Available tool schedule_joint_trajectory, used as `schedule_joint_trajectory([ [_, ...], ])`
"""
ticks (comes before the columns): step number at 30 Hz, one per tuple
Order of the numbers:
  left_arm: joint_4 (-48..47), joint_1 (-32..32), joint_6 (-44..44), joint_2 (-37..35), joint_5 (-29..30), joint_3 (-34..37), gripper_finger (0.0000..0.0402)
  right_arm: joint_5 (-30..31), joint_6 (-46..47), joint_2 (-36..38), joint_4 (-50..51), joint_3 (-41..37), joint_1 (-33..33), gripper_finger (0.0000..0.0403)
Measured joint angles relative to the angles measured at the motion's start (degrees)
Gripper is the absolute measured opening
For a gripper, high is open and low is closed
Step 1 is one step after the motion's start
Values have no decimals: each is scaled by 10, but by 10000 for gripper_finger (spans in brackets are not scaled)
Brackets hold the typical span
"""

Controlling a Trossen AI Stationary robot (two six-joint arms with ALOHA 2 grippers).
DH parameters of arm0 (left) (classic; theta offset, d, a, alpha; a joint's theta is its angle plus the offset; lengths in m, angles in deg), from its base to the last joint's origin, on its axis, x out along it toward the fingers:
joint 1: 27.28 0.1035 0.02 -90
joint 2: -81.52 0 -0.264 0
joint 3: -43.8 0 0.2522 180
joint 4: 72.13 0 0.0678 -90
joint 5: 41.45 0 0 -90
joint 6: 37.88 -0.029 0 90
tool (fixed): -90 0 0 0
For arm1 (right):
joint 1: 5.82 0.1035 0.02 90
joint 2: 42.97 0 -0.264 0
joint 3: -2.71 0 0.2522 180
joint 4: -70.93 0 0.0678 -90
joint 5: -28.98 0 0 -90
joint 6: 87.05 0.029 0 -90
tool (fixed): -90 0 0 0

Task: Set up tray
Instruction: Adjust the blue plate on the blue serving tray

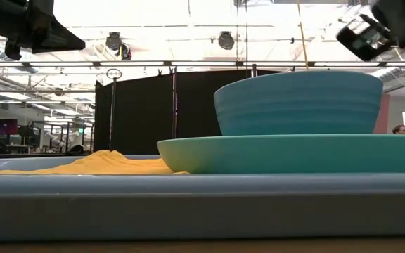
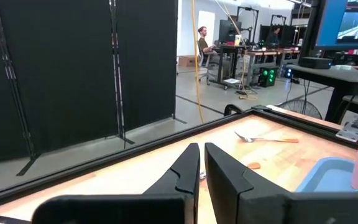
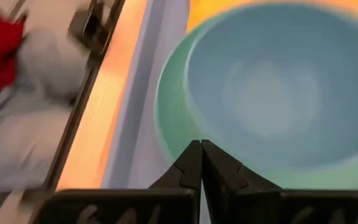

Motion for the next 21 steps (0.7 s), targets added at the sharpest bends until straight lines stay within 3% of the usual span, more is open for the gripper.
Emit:
schedule_joint_trajectory([
  [3, 0, 0, 0, 0, -15, 0, 31, 64, 7, -25, -32, 2, 27, 0],
  [6, 0, 0, 0, 0, -26, 0, 31, 82, 32, -59, -57, 2, 43, 0],
  [13, 2, -1, 1, 0, -41, 0, 31, 66, 119, -90, -72, 2, 59, 0],
  [21, 2, -1, 3, 0, -45, 0, 31, 99, 171, -103, -27, 1, 70, 0],
])
